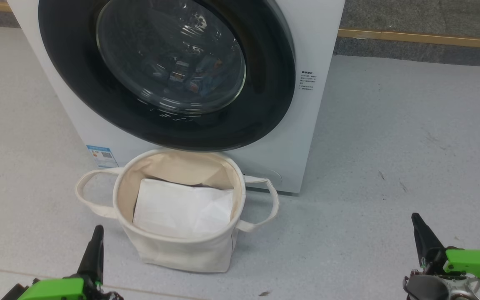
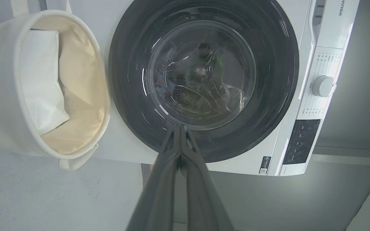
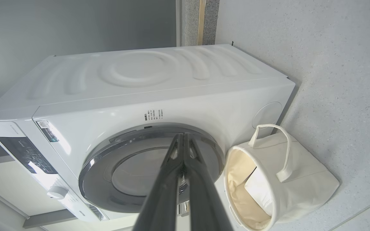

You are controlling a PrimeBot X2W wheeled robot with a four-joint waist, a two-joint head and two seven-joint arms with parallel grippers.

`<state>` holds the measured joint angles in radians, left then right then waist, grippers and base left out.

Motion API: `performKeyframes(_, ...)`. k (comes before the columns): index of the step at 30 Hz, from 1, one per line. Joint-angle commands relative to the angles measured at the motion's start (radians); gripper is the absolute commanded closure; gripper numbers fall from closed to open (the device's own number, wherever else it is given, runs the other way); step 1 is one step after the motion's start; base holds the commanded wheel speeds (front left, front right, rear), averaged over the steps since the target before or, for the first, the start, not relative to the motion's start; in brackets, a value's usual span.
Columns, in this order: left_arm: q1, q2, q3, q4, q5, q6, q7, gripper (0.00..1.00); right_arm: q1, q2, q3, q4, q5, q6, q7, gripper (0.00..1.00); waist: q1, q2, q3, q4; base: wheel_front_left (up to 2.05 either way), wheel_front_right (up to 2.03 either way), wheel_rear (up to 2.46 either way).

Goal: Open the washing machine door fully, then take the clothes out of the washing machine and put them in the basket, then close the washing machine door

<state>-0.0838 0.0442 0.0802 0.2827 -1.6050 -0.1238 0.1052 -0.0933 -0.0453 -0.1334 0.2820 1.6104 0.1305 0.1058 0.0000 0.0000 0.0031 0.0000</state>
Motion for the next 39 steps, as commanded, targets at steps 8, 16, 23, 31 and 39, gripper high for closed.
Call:
performKeyframes(8,-0.024,0.006,0.033,-0.038,-0.004,-0.007,0.008,1.0,-0.015,-0.005,0.02,-0.037,-0.001,0.0,0.007,1.0,0.0,0.0,0.0,0.0,0.0,0.0,0.0)
performKeyframes(16,-0.024,0.006,0.033,-0.038,-0.004,-0.007,0.008,1.0,-0.015,-0.005,0.02,-0.037,-0.001,0.0,0.007,1.0,0.0,0.0,0.0,0.0,0.0,0.0,0.0)
performKeyframes(23,-0.024,0.006,0.033,-0.038,-0.004,-0.007,0.008,1.0,-0.015,-0.005,0.02,-0.037,-0.001,0.0,0.007,1.0,0.0,0.0,0.0,0.0,0.0,0.0,0.0)
performKeyframes(31,-0.024,0.006,0.033,-0.038,-0.004,-0.007,0.008,1.0,-0.015,-0.005,0.02,-0.037,-0.001,0.0,0.007,1.0,0.0,0.0,0.0,0.0,0.0,0.0,0.0)
performKeyframes(39,0.033,-0.004,-0.002,0.075,0.002,0.001,-0.004,0.0,0.026,0.009,0.006,0.077,-0.001,0.0,-0.005,0.0,0.0,0.0,0.001,0.0,0.0,0.0,0.0)
